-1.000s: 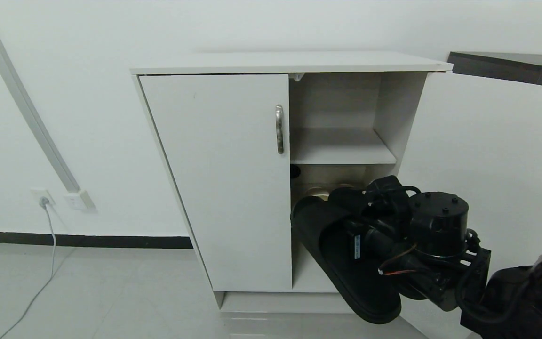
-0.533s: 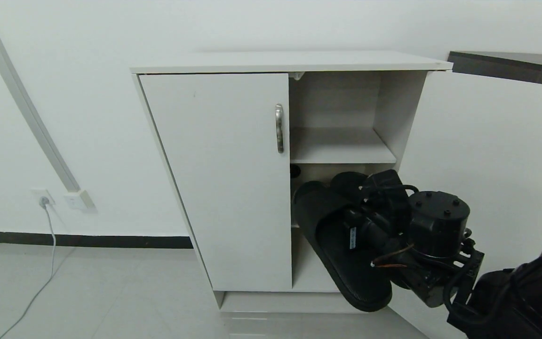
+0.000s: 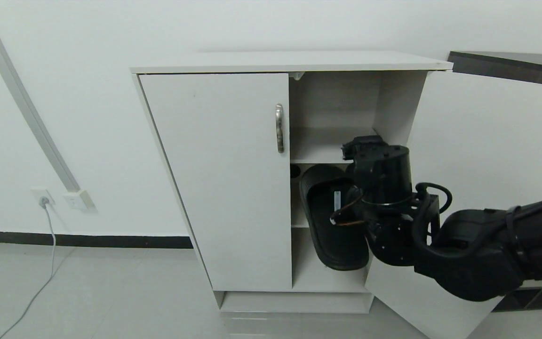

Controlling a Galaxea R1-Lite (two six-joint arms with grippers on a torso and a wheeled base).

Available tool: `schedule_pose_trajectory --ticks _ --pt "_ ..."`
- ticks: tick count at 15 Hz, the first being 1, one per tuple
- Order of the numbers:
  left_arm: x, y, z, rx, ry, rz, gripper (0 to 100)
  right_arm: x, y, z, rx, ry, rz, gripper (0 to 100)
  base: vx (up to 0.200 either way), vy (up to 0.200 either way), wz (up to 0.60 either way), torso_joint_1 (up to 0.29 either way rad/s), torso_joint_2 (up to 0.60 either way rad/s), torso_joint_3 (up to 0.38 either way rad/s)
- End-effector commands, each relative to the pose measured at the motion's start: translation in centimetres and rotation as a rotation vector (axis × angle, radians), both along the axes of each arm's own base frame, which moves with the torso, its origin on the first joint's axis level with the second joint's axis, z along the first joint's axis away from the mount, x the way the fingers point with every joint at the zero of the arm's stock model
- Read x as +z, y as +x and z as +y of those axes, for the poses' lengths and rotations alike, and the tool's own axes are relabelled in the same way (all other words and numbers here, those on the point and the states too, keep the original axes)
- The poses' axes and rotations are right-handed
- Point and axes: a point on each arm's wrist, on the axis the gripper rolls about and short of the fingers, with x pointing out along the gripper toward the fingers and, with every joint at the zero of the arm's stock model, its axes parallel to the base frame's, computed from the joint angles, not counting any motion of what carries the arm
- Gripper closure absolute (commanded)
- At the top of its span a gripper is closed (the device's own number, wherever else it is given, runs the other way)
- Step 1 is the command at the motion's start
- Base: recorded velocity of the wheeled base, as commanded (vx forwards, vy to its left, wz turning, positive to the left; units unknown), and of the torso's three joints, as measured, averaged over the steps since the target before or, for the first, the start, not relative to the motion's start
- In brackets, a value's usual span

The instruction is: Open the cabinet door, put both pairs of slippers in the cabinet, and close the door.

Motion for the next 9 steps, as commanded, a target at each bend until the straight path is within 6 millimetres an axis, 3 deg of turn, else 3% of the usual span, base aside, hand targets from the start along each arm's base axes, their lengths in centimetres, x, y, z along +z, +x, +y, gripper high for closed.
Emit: schedule_pose_trajectory --ticks 1,9 --pt "0.00 0.01 0.00 0.000 0.000 0.001 100 3.03 0.26 0.23 -0.039 0.056 -0.051 100 0.000 0.000 0.00 0.000 0.00 0.000" --pt "0.00 0.01 0.00 0.000 0.000 0.001 100 2.59 -0.01 -0.23 -0.044 0.046 -0.040 100 0.000 0.000 0.00 0.000 0.00 0.000"
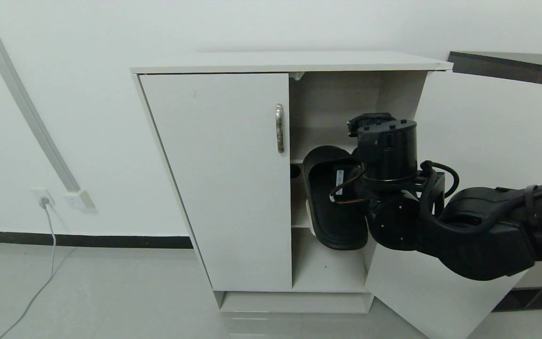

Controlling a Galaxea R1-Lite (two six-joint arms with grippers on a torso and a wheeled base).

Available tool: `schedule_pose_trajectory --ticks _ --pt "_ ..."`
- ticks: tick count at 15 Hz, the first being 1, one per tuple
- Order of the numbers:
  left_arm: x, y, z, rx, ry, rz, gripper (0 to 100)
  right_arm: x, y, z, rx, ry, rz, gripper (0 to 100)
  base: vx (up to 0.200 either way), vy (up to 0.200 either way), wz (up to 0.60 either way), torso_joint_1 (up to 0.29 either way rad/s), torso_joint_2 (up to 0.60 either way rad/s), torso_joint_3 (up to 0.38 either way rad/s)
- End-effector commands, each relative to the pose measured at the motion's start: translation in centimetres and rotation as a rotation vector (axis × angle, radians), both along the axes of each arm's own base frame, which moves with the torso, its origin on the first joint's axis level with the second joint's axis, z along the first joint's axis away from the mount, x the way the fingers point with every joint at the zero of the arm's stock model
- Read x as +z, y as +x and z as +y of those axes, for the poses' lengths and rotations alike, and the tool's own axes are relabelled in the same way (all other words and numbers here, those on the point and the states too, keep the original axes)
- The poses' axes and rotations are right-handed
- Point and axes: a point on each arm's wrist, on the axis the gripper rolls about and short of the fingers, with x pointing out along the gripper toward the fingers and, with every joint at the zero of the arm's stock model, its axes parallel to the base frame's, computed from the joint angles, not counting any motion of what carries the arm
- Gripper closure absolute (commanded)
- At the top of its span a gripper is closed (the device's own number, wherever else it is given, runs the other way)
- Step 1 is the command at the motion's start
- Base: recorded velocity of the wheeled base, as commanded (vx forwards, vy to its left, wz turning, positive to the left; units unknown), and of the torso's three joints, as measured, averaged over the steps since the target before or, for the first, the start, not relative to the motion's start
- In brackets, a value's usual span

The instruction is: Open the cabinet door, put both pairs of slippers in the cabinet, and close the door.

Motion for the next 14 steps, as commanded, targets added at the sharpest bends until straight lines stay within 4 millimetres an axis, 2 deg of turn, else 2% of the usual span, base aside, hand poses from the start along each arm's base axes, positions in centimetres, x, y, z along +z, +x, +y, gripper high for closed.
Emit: schedule_pose_trajectory --ticks 1,4,14 --pt "0.00 0.01 0.00 0.000 0.000 0.001 100 -0.21 -0.27 -0.28 0.002 -0.005 0.006 100 0.000 0.000 0.00 0.000 0.00 0.000" --pt "0.00 0.01 0.00 0.000 0.001 0.001 100 -0.61 -0.38 -0.44 0.017 0.001 -0.007 100 0.000 0.000 0.00 0.000 0.00 0.000" --pt "0.00 0.01 0.00 -0.001 0.003 0.001 100 -0.86 -0.27 -0.71 0.015 -0.001 -0.001 100 0.200 0.000 0.00 0.003 0.00 0.003"
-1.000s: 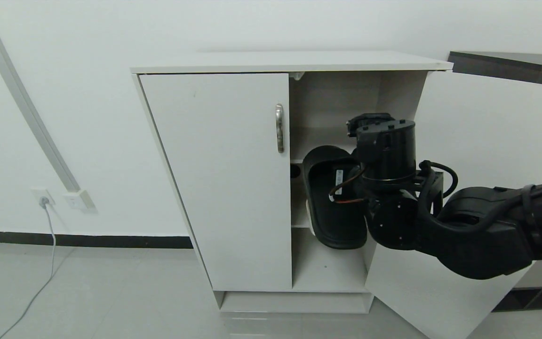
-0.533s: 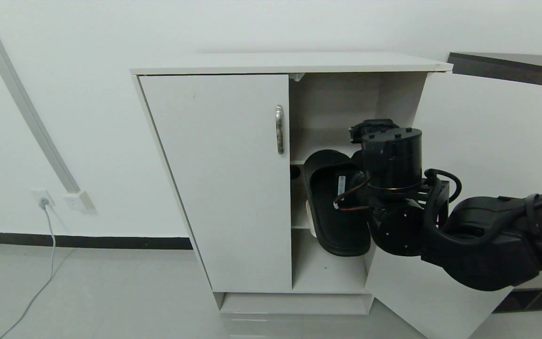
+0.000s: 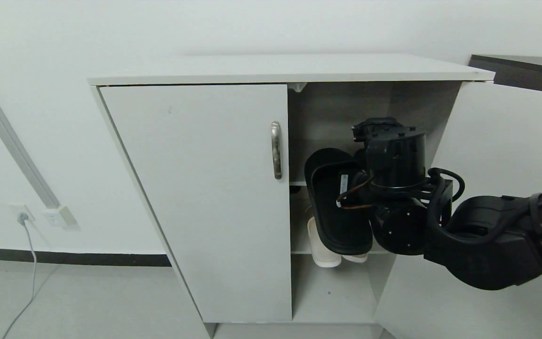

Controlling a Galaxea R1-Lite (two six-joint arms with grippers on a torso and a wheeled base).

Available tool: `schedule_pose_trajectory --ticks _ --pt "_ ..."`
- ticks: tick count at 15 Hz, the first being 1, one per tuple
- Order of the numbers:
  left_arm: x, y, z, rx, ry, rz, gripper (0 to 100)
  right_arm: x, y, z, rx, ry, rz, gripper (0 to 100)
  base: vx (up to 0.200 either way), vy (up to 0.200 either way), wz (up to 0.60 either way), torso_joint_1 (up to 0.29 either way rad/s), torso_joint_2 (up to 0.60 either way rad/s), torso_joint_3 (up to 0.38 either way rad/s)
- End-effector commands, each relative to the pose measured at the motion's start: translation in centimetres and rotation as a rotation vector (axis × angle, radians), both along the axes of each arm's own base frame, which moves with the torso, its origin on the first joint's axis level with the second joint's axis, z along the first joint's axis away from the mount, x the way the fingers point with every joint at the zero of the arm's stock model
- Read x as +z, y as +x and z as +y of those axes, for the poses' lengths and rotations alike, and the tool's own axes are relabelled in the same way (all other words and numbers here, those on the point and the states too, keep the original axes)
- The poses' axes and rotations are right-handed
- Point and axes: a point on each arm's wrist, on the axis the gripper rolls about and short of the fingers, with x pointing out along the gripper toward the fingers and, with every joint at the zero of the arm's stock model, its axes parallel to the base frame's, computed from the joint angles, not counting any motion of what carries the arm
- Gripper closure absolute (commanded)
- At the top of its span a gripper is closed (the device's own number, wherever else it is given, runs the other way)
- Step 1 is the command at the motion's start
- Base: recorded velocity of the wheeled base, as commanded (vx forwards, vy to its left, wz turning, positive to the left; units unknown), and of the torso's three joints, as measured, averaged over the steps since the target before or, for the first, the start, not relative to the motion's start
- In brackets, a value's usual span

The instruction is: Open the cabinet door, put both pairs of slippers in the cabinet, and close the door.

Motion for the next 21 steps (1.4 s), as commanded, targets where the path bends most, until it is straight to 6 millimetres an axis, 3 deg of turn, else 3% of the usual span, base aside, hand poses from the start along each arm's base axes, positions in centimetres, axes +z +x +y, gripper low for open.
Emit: schedule_pose_trajectory --ticks 1,5,9,14,21 --pt "0.0 0.0 0.0 0.000 0.000 0.001 100 -0.2 0.1 -0.2 -0.006 -0.005 0.005 100 0.200 0.000 0.00 -0.002 0.00 0.002" --pt "0.0 0.0 0.0 0.001 -0.001 0.001 100 -0.9 1.2 -0.3 0.020 -0.006 0.022 100 0.100 0.000 0.00 0.002 0.00 0.001" --pt "0.0 0.0 0.0 0.001 -0.003 0.001 100 -0.2 4.9 -0.4 -0.015 0.014 0.007 100 0.000 0.000 0.00 0.000 0.00 0.000" --pt "0.0 0.0 0.0 0.001 -0.003 0.001 100 0.4 7.9 0.4 -0.034 0.009 0.017 100 0.000 0.000 0.00 0.000 0.00 0.000" --pt "0.0 0.0 0.0 0.001 -0.004 0.001 100 0.3 9.7 0.1 -0.035 0.004 0.033 100 0.000 0.000 0.00 0.000 0.00 0.000"
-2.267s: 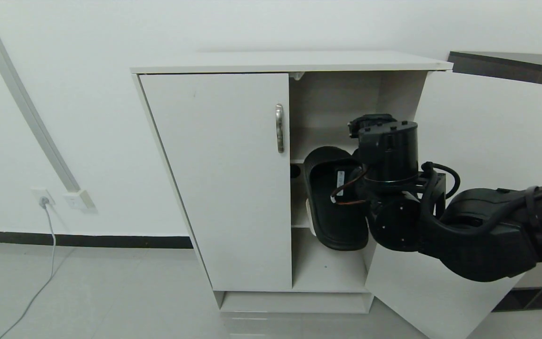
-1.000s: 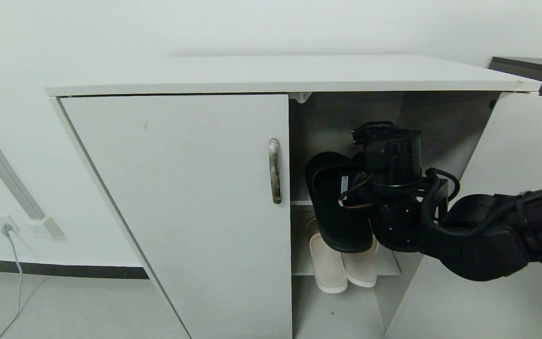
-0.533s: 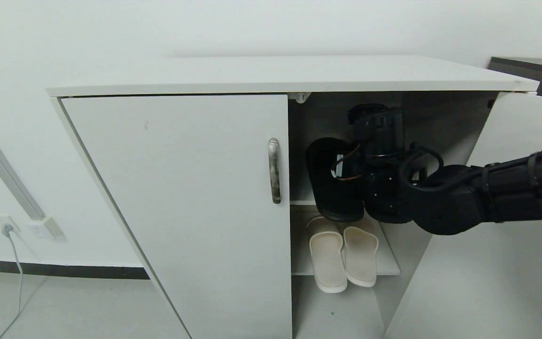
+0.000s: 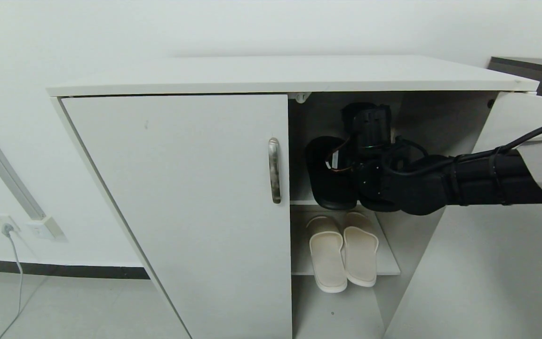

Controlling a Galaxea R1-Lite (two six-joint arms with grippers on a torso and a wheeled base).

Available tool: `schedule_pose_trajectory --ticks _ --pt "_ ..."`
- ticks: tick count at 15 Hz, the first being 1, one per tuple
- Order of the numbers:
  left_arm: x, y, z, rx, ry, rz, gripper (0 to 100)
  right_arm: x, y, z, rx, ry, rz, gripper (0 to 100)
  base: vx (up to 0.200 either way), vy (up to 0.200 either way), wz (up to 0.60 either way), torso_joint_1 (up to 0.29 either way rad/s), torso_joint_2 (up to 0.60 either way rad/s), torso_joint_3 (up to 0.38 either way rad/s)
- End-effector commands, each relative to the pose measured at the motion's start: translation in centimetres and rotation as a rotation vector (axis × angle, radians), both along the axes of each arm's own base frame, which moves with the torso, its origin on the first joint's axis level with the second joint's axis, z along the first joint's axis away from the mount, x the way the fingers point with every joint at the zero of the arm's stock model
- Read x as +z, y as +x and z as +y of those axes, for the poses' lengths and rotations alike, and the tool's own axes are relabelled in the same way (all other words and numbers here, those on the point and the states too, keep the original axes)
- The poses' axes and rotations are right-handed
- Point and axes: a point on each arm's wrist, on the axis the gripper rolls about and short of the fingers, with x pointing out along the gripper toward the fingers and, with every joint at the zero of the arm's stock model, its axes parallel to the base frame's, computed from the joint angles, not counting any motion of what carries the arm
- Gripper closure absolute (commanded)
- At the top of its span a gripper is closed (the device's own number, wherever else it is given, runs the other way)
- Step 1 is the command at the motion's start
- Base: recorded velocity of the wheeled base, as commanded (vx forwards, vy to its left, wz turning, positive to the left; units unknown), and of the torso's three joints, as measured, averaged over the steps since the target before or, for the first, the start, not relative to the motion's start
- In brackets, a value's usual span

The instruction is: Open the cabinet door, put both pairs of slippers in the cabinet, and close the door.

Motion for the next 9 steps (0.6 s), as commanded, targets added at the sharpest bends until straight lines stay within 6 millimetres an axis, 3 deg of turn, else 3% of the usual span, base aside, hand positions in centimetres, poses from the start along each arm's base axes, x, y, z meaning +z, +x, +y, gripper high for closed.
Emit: schedule_pose_trajectory --ticks 1,9 --pt "0.00 0.01 0.00 0.001 0.000 0.001 100 -0.47 0.32 0.02 -0.003 -0.006 0.008 100 0.000 0.000 0.00 0.000 0.00 0.000" --pt "0.00 0.01 0.00 0.001 0.000 0.001 100 -0.98 0.51 0.07 -0.004 -0.014 0.020 100 0.000 0.000 0.00 0.000 0.00 0.000"
